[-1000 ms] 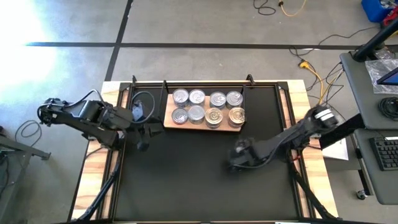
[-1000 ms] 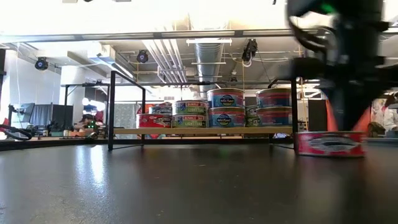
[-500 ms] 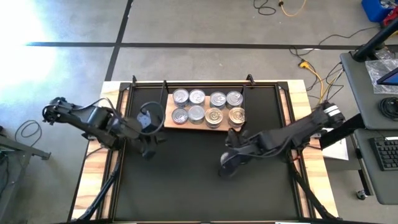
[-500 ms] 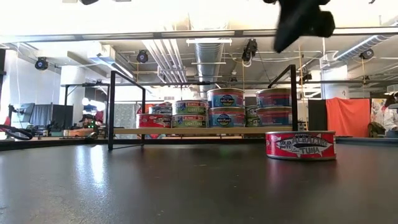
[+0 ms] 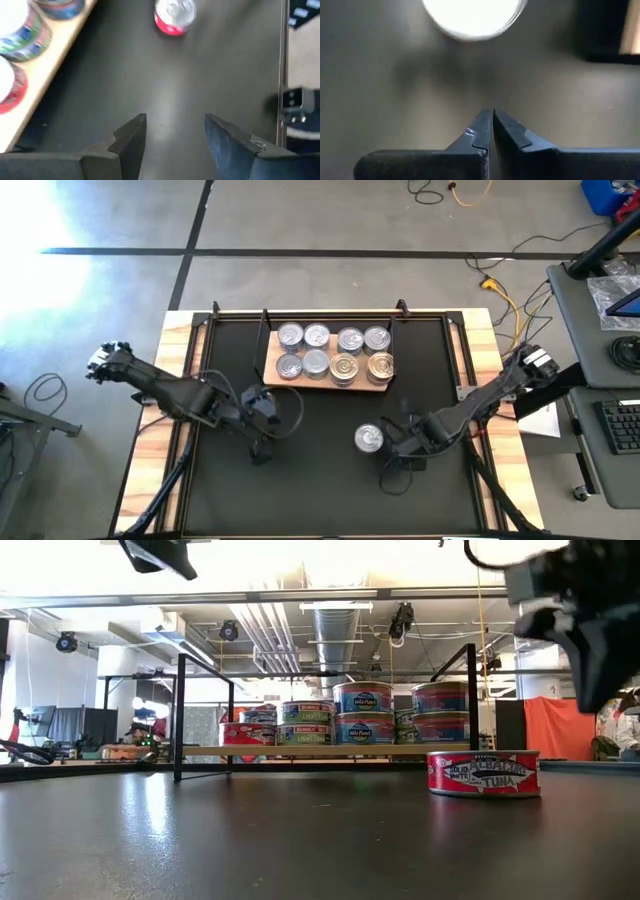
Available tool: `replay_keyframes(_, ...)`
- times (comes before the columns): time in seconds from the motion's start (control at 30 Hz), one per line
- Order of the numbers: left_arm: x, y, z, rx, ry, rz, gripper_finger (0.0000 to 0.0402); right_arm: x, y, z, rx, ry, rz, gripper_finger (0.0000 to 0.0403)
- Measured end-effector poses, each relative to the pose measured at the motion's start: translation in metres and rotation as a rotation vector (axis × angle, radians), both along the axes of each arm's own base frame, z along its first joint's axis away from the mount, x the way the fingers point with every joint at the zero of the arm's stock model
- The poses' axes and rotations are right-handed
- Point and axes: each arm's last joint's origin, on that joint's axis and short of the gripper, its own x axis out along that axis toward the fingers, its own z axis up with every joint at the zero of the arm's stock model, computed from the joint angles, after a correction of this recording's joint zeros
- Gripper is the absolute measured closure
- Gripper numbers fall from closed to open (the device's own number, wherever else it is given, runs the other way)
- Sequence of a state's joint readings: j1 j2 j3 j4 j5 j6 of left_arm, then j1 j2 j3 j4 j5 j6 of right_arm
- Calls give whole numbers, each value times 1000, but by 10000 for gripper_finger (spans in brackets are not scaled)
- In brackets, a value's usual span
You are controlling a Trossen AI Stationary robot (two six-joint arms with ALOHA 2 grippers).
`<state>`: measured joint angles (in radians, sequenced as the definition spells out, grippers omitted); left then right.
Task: Stack canned seafood by type on shelf
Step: Stack the red tuna can on the red tuna can
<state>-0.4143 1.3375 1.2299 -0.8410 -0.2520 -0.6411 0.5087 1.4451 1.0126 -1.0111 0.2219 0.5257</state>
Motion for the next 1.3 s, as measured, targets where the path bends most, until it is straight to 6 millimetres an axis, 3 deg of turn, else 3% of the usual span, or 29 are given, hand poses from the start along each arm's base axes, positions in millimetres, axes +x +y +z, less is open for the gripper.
replay_keyframes(0.3, 9, -17, -19, -145, 133, -55, 216, 3, 4, -34, -13, 160, 11, 390)
replay_keyframes(0.57, 18, -21, -32, -133, 179, -64, 216, 11, 10, -53, 10, 256, 20, 390)
replay_keyframes(0.87, 29, -13, -37, -83, 170, -144, 237, 49, 12, -42, 46, 101, 73, 390)
replay_keyframes(1.13, 17, -23, -30, 79, 118, -235, 260, 43, 11, -24, 44, 87, 42, 390)
replay_keyframes(1.3, 14, -25, -27, 119, 79, -171, 260, 31, 8, -19, 51, 81, 7, 390)
